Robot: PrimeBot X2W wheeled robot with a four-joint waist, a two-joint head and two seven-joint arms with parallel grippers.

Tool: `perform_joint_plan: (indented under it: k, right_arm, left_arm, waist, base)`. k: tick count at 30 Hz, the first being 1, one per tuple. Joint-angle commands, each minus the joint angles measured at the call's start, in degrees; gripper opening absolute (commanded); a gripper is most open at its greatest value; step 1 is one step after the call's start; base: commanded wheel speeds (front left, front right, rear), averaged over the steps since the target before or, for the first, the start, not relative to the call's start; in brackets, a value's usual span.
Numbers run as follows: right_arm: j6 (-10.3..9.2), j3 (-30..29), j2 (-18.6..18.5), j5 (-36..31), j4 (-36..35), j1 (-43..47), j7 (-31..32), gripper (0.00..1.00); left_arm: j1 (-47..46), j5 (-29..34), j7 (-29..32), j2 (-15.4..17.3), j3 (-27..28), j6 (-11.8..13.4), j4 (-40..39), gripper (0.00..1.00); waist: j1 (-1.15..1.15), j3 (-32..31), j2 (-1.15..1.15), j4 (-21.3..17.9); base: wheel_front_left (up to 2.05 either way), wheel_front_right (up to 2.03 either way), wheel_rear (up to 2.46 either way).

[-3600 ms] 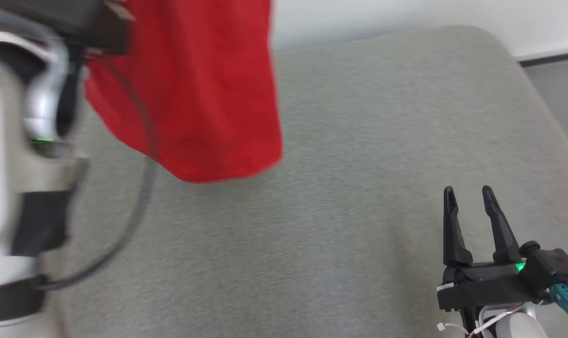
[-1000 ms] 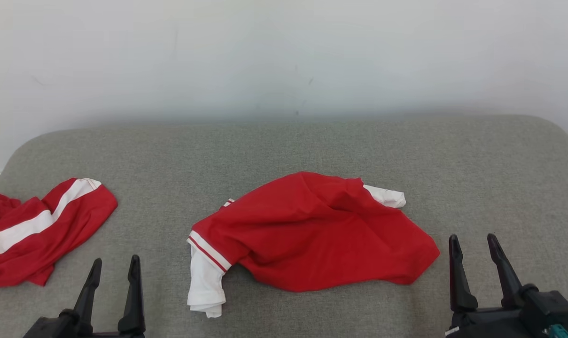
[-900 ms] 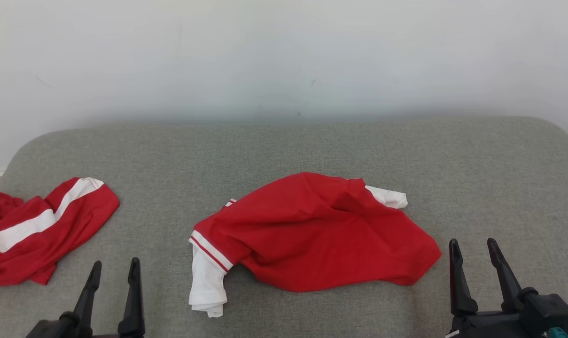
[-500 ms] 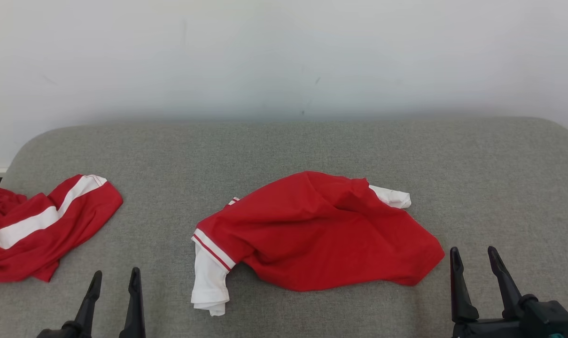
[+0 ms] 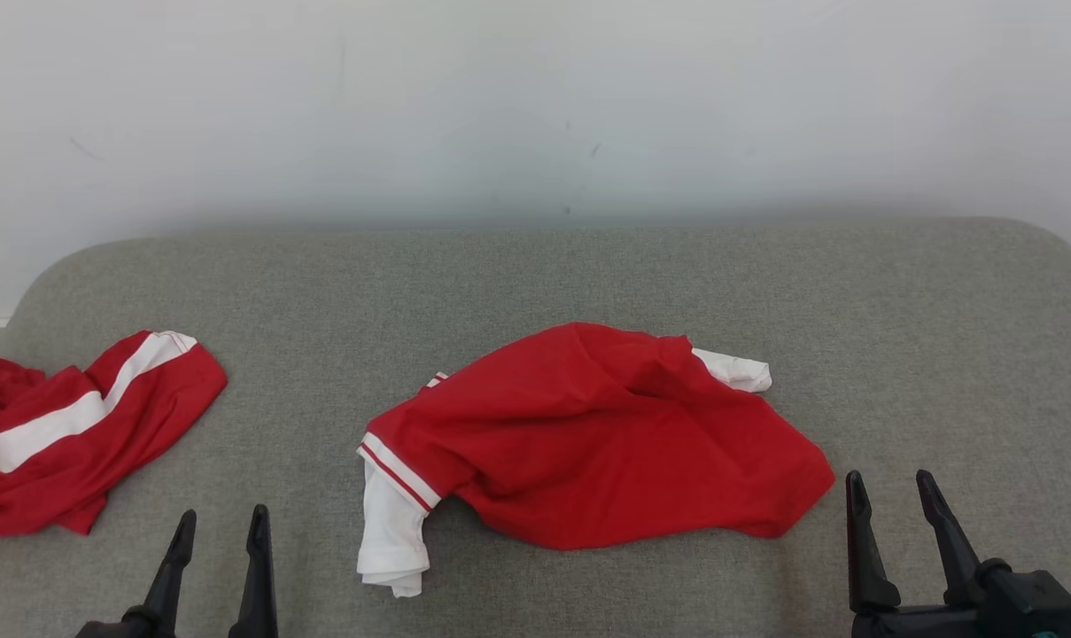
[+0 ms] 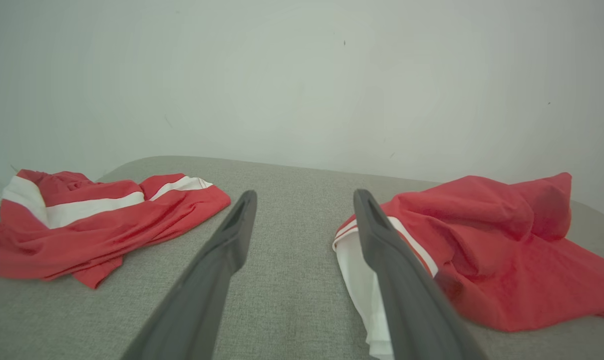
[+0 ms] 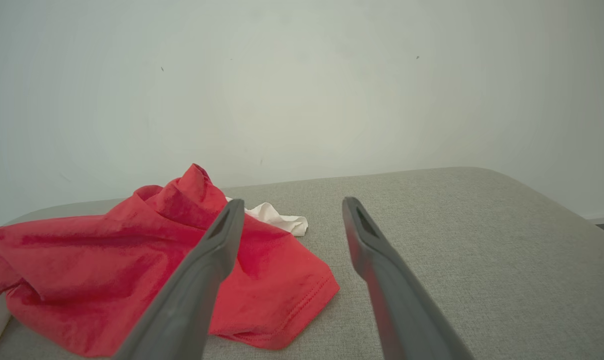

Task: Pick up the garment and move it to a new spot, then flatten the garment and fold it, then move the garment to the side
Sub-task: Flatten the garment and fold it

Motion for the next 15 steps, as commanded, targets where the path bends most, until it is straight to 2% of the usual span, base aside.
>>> perform_joint_plan:
  k: [1, 15]
  right_arm:
    - [-0.12, 0.02, 0.01, 0.18, -0.03, 0.07, -0.05, 1.00]
    - [-0.12, 0.34, 0.00, -0.01, -0.02, -0.15, -0.05, 1.00]
  left_arm:
    - [0.39, 0.82, -0.21, -0.27, 0.34, -0.24, 0.10, 1.00]
    - [-0.46, 1.31, -0.21, -0.86, -0.10, -1.13, 1.48, 1.00]
  waist:
    - [-0.01, -0.05, 0.00, -0.03]
    - [-0.01, -0.13, 0.00, -0.49]
  base:
    - [0.00, 0.00, 0.00]
    - [0.00, 0.00, 0.00]
